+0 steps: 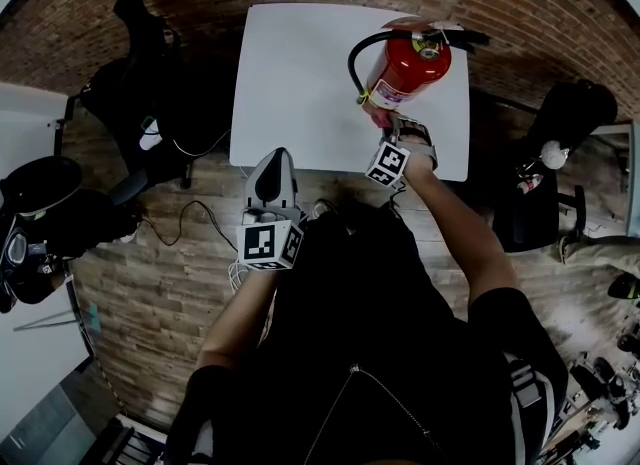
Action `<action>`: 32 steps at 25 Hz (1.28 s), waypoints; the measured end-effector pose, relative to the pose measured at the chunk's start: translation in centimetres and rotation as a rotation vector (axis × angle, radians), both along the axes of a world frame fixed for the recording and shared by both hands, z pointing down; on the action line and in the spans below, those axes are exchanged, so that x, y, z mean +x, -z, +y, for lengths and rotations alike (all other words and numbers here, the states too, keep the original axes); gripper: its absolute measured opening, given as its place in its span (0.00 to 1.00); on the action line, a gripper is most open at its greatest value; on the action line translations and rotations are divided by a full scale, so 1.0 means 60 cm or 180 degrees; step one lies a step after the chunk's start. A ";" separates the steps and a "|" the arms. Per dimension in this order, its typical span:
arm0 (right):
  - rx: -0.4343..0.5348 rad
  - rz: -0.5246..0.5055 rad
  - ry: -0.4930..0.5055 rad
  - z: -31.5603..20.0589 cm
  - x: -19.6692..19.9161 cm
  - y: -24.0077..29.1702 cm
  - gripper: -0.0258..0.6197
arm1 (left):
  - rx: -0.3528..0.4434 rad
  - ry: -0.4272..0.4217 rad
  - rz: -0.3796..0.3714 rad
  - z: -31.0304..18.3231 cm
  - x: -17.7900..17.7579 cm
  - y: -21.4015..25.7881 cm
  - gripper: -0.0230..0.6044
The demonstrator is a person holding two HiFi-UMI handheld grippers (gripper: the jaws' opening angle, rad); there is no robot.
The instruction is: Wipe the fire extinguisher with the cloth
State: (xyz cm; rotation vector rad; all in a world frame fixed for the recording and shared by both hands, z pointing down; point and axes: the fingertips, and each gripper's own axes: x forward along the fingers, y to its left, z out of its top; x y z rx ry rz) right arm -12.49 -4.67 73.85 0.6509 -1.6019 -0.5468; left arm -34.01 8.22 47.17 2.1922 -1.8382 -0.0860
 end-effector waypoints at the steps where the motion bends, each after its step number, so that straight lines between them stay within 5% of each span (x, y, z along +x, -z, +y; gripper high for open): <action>1: 0.0006 -0.0012 -0.0004 0.000 -0.001 0.007 0.21 | 0.0010 -0.0013 0.0005 -0.002 0.002 0.002 0.05; 16: 0.0125 -0.0081 -0.0009 0.005 -0.008 0.104 0.21 | 0.0139 -0.0179 0.0041 -0.025 0.023 0.025 0.05; 32: 0.0583 -0.0254 -0.0081 0.010 -0.002 0.252 0.21 | 0.0287 -0.0383 0.0121 -0.042 0.055 0.066 0.05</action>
